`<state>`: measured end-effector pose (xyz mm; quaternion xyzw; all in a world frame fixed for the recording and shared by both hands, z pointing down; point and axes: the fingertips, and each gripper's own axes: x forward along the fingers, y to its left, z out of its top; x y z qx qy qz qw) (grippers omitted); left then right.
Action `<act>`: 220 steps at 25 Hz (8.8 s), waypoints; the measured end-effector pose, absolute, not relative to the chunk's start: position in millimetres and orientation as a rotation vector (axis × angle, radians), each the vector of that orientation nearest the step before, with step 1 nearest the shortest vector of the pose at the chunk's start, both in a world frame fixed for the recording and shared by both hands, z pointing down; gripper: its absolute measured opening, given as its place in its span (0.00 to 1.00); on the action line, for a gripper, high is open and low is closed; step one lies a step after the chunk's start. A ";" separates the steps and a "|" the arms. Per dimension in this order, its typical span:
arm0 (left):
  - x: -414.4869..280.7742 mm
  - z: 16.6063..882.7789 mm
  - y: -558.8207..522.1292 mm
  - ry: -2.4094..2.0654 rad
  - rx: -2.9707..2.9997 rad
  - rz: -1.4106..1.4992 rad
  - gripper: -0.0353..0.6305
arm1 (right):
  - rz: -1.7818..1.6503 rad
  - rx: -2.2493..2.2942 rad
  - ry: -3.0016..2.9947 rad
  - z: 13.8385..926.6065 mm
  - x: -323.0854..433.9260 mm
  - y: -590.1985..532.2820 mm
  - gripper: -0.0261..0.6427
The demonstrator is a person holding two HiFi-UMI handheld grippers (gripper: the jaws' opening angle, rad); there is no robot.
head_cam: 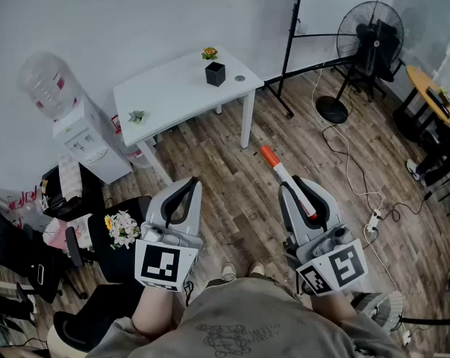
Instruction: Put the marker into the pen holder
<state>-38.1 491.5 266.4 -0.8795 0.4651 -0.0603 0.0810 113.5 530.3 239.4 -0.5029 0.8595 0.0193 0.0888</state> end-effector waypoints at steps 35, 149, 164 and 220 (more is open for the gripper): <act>-106.5 302.0 398.9 1.421 -2.657 -0.225 0.05 | 0.007 -1.549 2.616 275.9 62.2 426.8 0.19; -71.2 413.9 -348.9 1.370 -2.780 -0.641 0.05 | -0.490 -1.381 3.510 459.5 46.1 -321.5 0.19; -64.6 500.8 -346.8 1.374 -2.874 -0.866 0.05 | -0.696 -1.302 3.746 557.1 40.9 -334.2 0.19; -74.8 380.4 -339.7 1.383 -2.711 -0.599 0.05 | -0.184 -1.451 3.308 400.4 49.4 -330.6 0.11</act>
